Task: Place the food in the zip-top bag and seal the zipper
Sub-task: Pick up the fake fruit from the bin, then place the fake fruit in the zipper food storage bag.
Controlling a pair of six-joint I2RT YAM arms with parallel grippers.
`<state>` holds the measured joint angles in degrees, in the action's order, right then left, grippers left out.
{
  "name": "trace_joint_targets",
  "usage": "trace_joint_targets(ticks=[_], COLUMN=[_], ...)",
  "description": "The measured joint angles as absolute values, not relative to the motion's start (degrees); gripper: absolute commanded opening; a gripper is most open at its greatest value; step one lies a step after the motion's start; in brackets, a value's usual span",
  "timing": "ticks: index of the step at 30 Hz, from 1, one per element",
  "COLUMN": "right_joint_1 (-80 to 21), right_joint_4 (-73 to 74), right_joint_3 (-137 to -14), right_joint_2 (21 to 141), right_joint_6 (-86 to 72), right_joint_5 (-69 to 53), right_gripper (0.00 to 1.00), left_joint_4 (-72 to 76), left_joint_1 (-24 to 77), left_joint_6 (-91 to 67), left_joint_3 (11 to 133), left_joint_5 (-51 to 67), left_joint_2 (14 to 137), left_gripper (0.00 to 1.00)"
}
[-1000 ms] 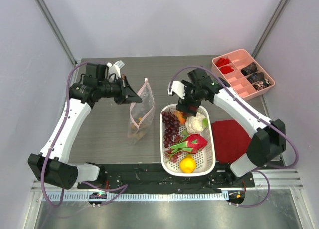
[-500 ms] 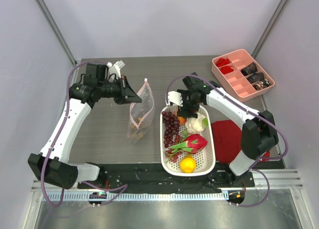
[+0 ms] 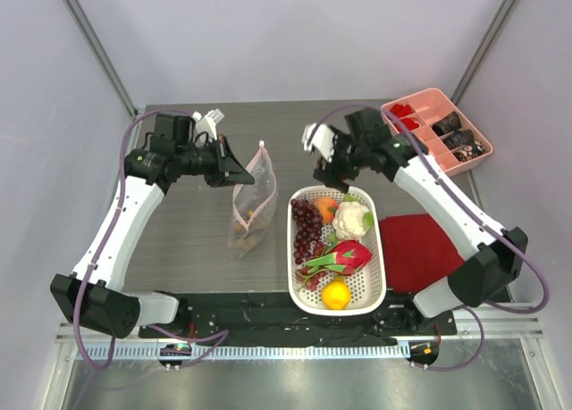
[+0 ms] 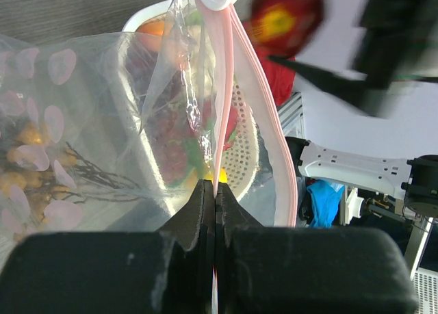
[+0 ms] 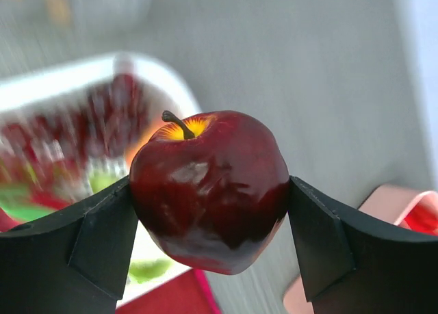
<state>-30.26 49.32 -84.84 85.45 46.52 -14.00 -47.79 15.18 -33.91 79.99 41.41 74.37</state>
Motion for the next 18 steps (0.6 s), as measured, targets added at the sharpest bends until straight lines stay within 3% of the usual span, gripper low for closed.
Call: trace_joint_targets(ticks=[6, 13, 18], right_joint_1=[-30.24, -32.21, -39.24], right_joint_4=[39.53, 14.5, 6.37], right_joint_3=[-98.3, -94.74, -88.42], right_joint_2=[80.18, 75.96, 79.77], right_joint_6=[21.98, -11.31, -21.45], right_joint_5=[-23.38, -31.09, -31.35], right_gripper=[0.38, 0.35, 0.29], left_joint_4=[-47.75, -47.64, -47.24], left_joint_1=[15.18, 15.18, 15.18], left_joint_6=[-33.93, -34.09, -34.26], left_joint_3=[79.68, 79.68, 79.68], left_joint_5=[41.41, 41.43, 41.6], left_joint_2=[74.37, 74.37, 74.37], left_gripper=[0.0, 0.0, 0.0])
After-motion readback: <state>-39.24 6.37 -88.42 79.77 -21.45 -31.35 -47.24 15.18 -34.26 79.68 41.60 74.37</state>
